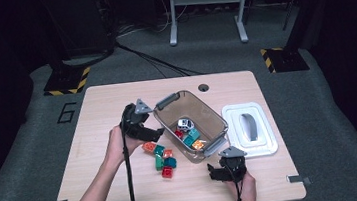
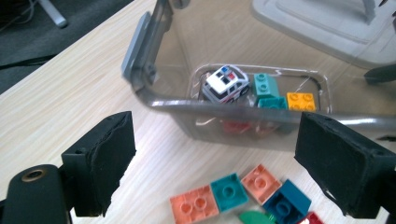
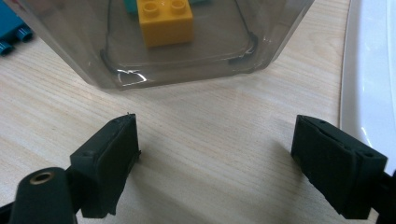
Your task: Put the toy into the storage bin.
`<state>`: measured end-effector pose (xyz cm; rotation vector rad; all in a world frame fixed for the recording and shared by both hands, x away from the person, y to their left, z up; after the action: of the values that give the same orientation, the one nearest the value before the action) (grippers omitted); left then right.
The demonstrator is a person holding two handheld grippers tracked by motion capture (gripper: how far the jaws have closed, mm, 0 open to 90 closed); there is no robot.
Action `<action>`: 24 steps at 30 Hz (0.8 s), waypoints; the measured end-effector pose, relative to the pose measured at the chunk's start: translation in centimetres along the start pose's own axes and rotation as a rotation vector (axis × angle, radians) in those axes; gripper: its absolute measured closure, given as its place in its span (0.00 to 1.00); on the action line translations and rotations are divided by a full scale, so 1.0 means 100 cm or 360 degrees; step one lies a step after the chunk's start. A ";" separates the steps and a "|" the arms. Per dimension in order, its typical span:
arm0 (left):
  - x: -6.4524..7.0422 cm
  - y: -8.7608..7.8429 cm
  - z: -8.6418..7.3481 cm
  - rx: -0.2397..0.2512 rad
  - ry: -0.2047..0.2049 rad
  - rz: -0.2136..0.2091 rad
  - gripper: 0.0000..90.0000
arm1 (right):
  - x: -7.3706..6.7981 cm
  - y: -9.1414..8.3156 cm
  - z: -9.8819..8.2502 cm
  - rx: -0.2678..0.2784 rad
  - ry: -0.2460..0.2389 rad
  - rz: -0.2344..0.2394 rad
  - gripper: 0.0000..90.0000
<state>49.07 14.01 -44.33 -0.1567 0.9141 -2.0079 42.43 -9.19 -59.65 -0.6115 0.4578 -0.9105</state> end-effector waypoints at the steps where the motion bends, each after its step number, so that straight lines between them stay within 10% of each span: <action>1: 0.000 0.000 -0.006 -0.0008 0.0000 0.0012 0.12 | -0.001 0.000 0.000 0.0007 0.0012 0.0000 0.16; 15: 0.018 0.031 -0.081 -0.0200 -0.0138 0.0027 0.08 | -0.001 0.000 0.001 0.0008 0.0011 -0.0002 0.16; 24: 0.038 0.052 -0.095 -0.0272 -0.0077 0.0077 0.07 | -0.001 0.000 0.000 0.0007 0.0007 -0.0002 0.16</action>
<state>46.23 14.57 -55.45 -0.2749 1.0485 -1.8731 42.44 -9.12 -59.62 -0.6062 0.4593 -0.9138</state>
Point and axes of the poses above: each handheld gripper's, and its own axes: y roughly forward along the jaws, z roughly out of its top, x roughly to its right, the point moved 10 cm from there along y, roughly forward along the jaws, and after that the axes turned 10 degrees about z, right-handed, at the moved point
